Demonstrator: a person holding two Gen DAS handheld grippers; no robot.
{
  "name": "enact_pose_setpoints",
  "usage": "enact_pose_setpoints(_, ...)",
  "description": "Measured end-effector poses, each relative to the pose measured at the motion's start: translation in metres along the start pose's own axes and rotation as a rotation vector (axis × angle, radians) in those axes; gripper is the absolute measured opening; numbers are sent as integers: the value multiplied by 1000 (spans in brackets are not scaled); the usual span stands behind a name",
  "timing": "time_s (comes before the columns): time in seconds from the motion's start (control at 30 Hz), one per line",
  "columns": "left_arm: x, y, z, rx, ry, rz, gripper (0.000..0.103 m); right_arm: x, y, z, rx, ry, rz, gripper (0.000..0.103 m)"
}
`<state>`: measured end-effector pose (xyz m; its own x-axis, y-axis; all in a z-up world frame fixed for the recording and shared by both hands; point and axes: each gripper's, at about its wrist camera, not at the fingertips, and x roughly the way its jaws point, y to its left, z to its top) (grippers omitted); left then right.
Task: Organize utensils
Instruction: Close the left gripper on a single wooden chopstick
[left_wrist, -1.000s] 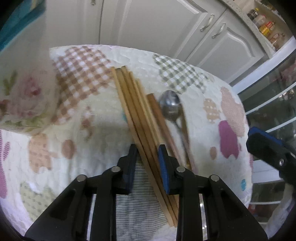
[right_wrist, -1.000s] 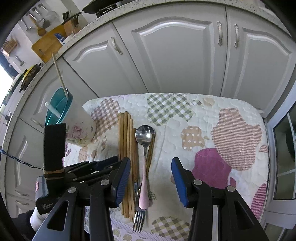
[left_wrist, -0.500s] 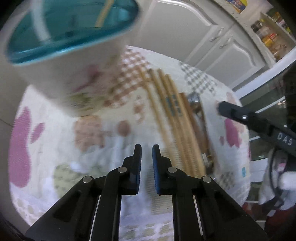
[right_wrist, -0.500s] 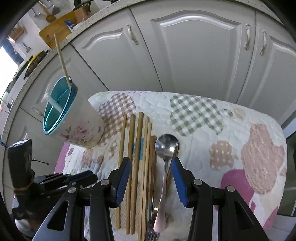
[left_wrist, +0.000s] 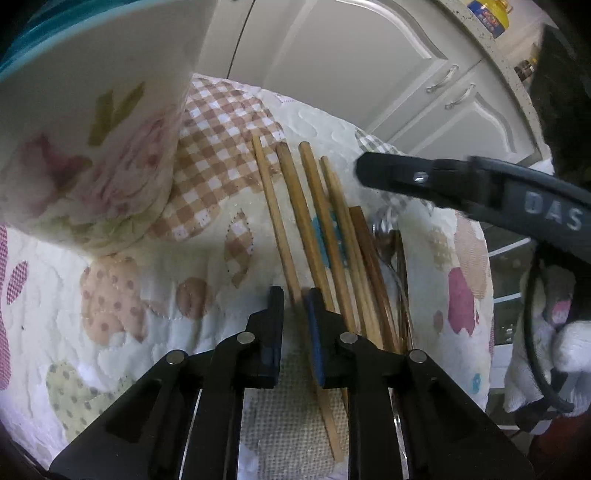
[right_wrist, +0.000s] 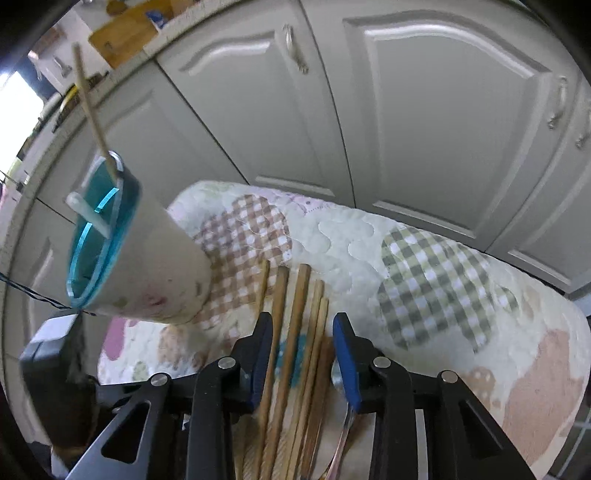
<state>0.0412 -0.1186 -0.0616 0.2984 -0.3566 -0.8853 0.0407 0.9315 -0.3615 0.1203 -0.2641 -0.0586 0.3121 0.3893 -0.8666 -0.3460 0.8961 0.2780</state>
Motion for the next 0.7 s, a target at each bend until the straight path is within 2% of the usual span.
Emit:
enact_pose_setpoints(0.07, -1, -1, 0, 20, 0, 9, 7, 7, 2, 4, -14, 18, 6, 30)
enact_pose_setpoints(0.2, -9, 6, -8, 24, 2, 37, 6, 15, 11, 9, -46, 39, 43, 22)
enact_pose_setpoints(0.4, -22, 20, -24, 33, 20, 50, 5, 41, 10, 9, -15, 101, 122, 19)
enact_pose_setpoints(0.47, -23, 22, -26, 24, 28, 41, 5, 45, 3, 6, 9, 112, 117, 17)
enact_pose_setpoints(0.53, -23, 22, -27, 25, 30, 39, 5, 44, -4, 4, 15, 126, 78, 17)
enact_pose_setpoints(0.63, -23, 20, -29, 32, 29, 36, 5, 39, -20, 1, 62, 123, 109, 13)
enact_pose_setpoints(0.7, -22, 19, -29, 25, 31, 33, 5, 34, -21, 1, 58, 116, 79, 14)
